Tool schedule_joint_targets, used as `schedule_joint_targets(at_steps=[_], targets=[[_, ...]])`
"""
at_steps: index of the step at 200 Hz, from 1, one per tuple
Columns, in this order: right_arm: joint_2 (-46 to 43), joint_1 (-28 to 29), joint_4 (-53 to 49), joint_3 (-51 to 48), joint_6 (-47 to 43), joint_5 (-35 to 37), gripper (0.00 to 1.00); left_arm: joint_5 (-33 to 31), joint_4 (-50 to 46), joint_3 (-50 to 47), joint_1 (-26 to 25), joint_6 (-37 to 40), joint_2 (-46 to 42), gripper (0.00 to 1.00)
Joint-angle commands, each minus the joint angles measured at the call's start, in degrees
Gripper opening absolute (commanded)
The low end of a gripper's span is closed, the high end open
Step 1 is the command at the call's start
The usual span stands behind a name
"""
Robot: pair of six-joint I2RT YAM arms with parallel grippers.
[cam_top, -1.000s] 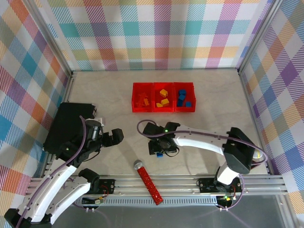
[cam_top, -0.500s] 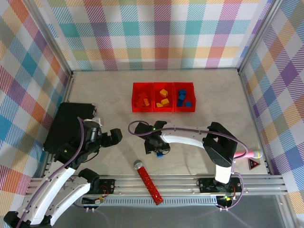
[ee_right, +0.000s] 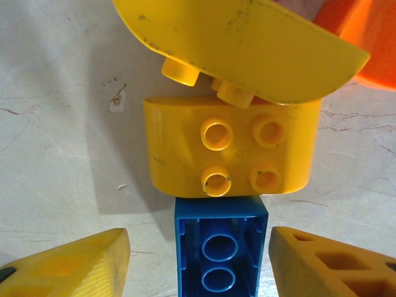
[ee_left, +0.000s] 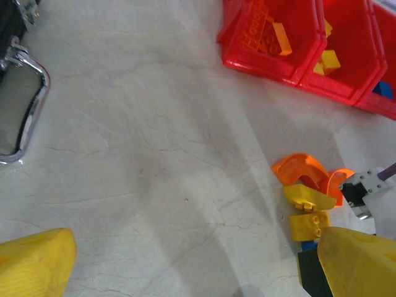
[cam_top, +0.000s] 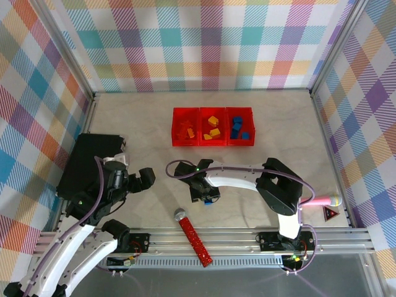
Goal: Sort the legos into containers by color
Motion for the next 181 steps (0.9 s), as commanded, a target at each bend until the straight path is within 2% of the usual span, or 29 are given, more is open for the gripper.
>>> schedule_joint_targets(at_steps=[1,97,142,181], targets=[[1.2,-0.5,-0.2,-0.5,-0.9,-0.4,0.59,-3.1,-1.7,0.6,-0.2,-1.1,-2.2,1.0],[1.9,-0.9,1.9,-4.4,-0.3,-0.6,0.51,-3.7,-1.6,0.2,-0.6,-1.3,-3.0,1.0],[0.5,-0.9,0.4,-3.9,-1.0,-0.1,0.39,-3.2,-1.4,0.1,-0.8,-1.3,-2.8,1.0],[-5.4,-0.9,-3.2,-1.0,-4.9,-0.4,0.32,-3.5,-1.3,0.1,-1.1,-1.3,-2.5,1.0]])
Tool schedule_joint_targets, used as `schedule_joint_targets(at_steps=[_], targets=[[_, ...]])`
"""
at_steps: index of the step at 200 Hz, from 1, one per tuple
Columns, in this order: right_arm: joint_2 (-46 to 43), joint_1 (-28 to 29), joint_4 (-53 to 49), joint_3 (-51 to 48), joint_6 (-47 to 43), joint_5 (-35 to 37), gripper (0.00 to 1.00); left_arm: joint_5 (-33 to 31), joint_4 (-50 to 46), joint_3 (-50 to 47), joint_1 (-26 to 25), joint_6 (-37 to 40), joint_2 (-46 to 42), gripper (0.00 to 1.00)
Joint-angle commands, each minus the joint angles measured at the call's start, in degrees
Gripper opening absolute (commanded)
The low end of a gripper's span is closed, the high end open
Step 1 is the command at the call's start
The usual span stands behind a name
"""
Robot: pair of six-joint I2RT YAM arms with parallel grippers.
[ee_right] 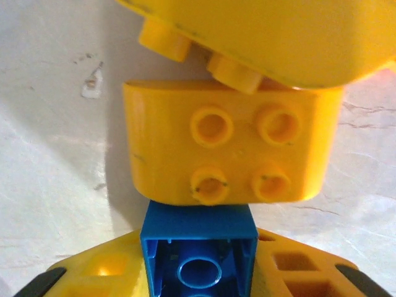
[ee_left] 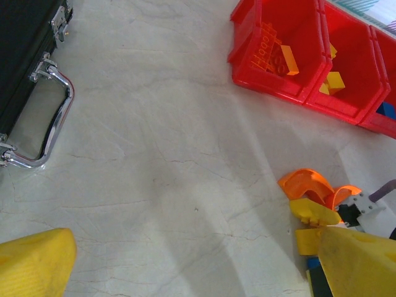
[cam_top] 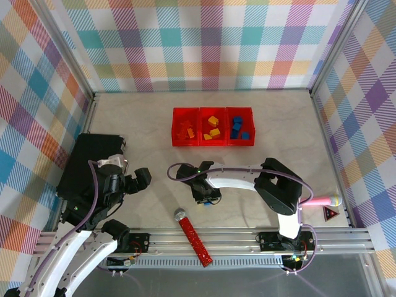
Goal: Sort the legos into containers by color
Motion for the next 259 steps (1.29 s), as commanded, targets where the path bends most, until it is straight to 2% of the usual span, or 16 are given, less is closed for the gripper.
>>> schedule_joint_targets(at_steps=[1,31,55,72,104,139,172,203,259], targets=[[-5.3,-0.3,-4.8,2.0,-2.7,1.1,0.32,-0.4,-0.1,0.1,-0.6,-0.5,0.2,1.0],[-11.1,-1.3,-7.9,5.7,-5.3,2.3,0.31,-0.3,0.2,-0.1,-0.6,-0.4,0.2,1.0],[-15.5,-4.7,-8.3,8.5,-8.1,1.9,0.31,2.1,1.6,-0.3,-0.6,0.6,0.9,1.0],[-17.9,-9.4,-7.5,9.2,-10.9,0.0,0.31,6.0,3.4,-0.6,-0.6,1.8,2.3,1.0],[-19.3,-21.6,-5.4,10.6,-17.5,-4.7,0.31,13.4,7.3,-1.0,-0.6,3.9,6.7,1.0],[-14.4,-33.8,-4.3,15.3,-23.8,-9.9,0.31,18.4,10.7,-0.7,-0.8,5.5,12.8,1.0],[-6.3,-40.7,-4.2,21.4,-27.4,-12.0,0.3,20.1,12.5,-0.2,-1.4,6.1,17.8,1.0],[1.5,-43.3,-4.4,27.2,-29.6,-12.6,0.3,19.5,13.1,-0.2,-2.2,6.3,19.9,1.0],[11.4,-44.5,-2.7,34.6,-30.3,-10.3,0.31,18.3,13.5,-0.3,-3.4,6.2,21.3,1.0]])
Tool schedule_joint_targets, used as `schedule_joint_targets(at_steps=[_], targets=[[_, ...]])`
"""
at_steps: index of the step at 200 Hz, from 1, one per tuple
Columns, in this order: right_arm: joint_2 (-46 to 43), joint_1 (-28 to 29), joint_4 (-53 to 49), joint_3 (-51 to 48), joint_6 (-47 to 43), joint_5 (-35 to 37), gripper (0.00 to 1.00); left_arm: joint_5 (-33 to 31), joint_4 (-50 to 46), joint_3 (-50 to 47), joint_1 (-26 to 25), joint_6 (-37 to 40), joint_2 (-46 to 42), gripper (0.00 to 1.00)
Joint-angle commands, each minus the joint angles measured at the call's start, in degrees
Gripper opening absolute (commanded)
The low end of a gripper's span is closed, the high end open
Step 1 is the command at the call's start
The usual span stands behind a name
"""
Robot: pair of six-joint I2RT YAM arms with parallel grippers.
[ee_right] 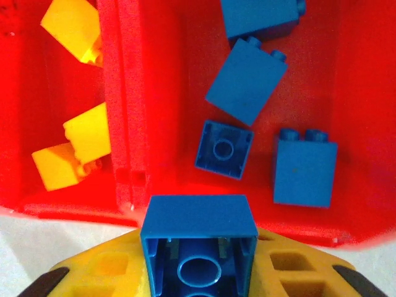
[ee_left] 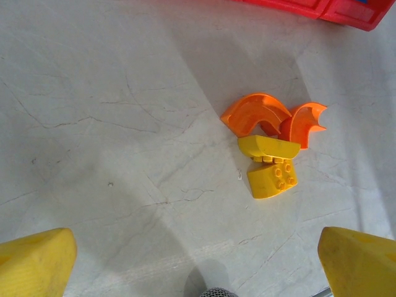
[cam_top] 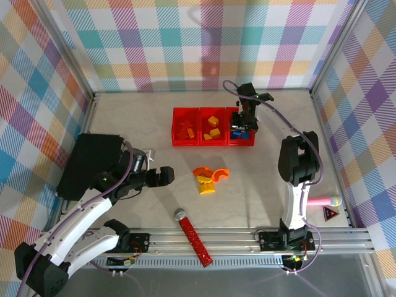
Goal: Sort the legos into containers by color
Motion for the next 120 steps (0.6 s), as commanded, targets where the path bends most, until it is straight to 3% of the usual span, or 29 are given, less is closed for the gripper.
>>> schedule_joint_targets(at_steps=[1,76,120], targets=[[2.5,-0.2,0.8,3.7,-1.4,0.7,0.31,0.1,1.3,-0.1,-0.9,0.8,0.7,1.0],[11.9,-1.0,-2.2,13.1,-3.5,5.5,0.41,-1.3,2.4,0.4,-3.9,-0.2,3.9,1.0],[12.0,-1.4,-2.5,13.1,-3.5,5.5,0.58,-2.1,3.2,0.5,-5.1,-0.7,5.2,1.0]])
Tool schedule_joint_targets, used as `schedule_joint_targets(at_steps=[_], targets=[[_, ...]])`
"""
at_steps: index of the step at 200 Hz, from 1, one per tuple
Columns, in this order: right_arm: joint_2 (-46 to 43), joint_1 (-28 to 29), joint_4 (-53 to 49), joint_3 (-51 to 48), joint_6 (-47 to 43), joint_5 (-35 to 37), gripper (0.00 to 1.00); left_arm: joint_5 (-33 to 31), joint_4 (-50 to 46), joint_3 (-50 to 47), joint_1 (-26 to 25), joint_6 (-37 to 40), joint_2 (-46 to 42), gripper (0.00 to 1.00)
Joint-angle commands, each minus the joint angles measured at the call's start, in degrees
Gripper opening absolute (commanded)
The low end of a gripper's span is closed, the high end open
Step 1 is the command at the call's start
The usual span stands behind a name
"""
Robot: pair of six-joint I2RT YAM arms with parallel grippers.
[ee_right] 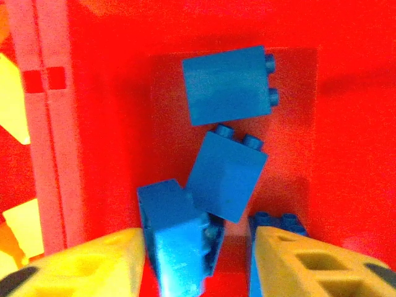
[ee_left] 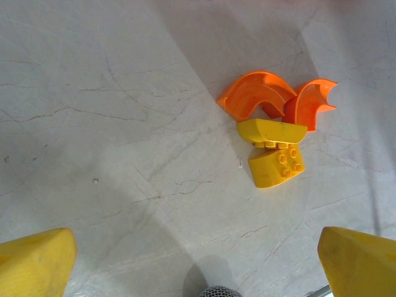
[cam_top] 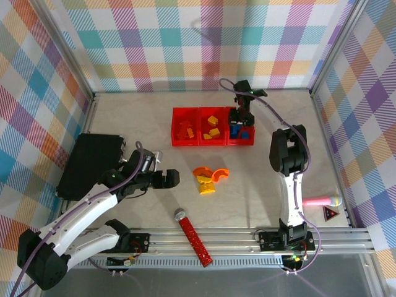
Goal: Sort the legos into containers by color
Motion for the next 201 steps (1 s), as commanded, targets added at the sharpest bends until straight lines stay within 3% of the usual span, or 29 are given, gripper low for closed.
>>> schedule_joint_targets(at_steps=[1,42,117,159,201], targets=[[1.1,-0.3,-1.6,1.4,-0.7,0.3,0.58,-0.8,1.4,0.5,-0.9,-0.6,0.6,1.0],[-1.6,-0.3,-2.7,1.9,-0.9,0.3,0.65,-1.3,1.8,0.9,-2.3,-0.8,1.7,1.0],[-13.0,0.1,-7.0,2.0,-0.5,-4.1,0.67,-5.0,-0.4,2.9,-5.0,-4.0,3.1,1.0],[-23.4,1.3,-5.6,-8.3,0.6,-7.7,0.67,-6.5,-1.8,6.3,-8.2,-4.8,6.7,1.0],[-39.1,2.8,2.0,-30.7,5.1,-10.3,0.67,-8.1,-4.2,9.9,-11.4,-13.0,15.1,1.0]])
